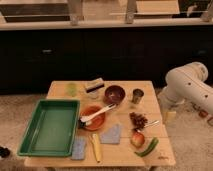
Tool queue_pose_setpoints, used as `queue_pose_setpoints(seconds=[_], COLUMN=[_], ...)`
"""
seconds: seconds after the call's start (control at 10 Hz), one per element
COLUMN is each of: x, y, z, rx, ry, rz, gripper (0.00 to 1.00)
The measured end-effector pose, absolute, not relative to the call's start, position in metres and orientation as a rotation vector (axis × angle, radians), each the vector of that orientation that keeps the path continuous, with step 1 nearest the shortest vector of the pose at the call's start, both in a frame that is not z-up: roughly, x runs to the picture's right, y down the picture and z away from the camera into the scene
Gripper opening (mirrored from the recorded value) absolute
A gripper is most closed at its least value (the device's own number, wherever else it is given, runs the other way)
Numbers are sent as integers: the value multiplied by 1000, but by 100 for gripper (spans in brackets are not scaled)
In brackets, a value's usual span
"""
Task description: Place pepper in purple bowl
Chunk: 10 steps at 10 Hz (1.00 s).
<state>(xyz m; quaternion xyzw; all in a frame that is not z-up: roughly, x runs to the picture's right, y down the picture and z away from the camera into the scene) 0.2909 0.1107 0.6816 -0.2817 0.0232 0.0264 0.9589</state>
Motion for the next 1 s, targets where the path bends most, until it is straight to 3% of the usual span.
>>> queue_pose_setpoints(seconds=[1.0], x=[244], y=[154], z=[665], rx=[-590], ry=[47], rz=[-207], gripper=[80])
